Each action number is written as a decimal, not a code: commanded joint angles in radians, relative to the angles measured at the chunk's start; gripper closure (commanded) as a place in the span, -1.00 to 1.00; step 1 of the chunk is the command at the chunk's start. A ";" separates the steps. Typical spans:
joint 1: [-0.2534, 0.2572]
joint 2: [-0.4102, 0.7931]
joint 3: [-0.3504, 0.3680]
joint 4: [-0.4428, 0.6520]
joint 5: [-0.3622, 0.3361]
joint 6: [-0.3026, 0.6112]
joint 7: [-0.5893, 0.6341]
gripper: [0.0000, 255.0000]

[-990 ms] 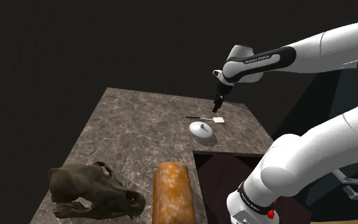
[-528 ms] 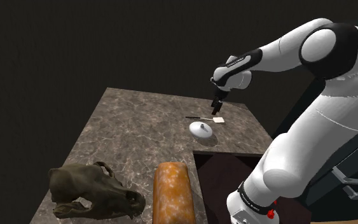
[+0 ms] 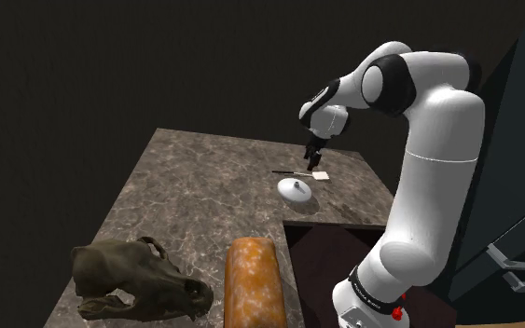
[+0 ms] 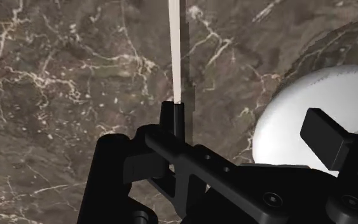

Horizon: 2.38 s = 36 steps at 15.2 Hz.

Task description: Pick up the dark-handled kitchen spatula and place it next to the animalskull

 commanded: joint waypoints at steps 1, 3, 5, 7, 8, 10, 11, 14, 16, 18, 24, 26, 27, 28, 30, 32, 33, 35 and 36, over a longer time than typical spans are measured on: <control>-0.057 0.096 0.045 0.084 0.063 -0.010 -0.082 -1.00; -0.111 0.179 0.085 0.166 0.099 -0.023 -0.141 -1.00; -0.119 0.195 0.094 0.173 0.109 -0.015 -0.149 -1.00; -0.127 0.216 0.107 0.175 0.124 0.001 -0.159 -1.00; -0.131 0.226 0.113 0.177 0.132 0.009 -0.164 -1.00; -0.140 0.247 0.126 0.181 0.148 0.025 -0.174 -1.00; -0.146 0.263 0.137 0.184 0.160 0.038 -0.181 -1.00; -0.147 0.263 0.137 0.184 0.159 0.038 -0.181 -1.00; -0.147 0.263 0.137 0.184 0.159 0.038 -0.181 -1.00; -0.147 0.263 0.137 0.184 0.159 0.038 -0.181 -1.00; -0.146 0.263 0.137 0.184 0.159 0.038 -0.181 1.00; -0.146 0.263 0.137 0.184 0.159 0.038 -0.181 1.00; -0.146 0.263 0.137 0.184 0.159 0.038 -0.181 1.00; -0.146 0.263 0.137 0.184 0.159 0.038 -0.181 1.00; -0.142 0.253 0.130 0.182 0.152 0.030 -0.176 1.00; -0.132 0.232 0.117 0.178 0.137 0.014 -0.165 1.00; -0.128 0.221 0.111 0.176 0.129 0.006 -0.160 1.00; -0.118 0.201 0.098 0.174 0.113 -0.010 -0.149 1.00; -0.114 0.191 0.092 0.173 0.105 -0.018 -0.143 1.00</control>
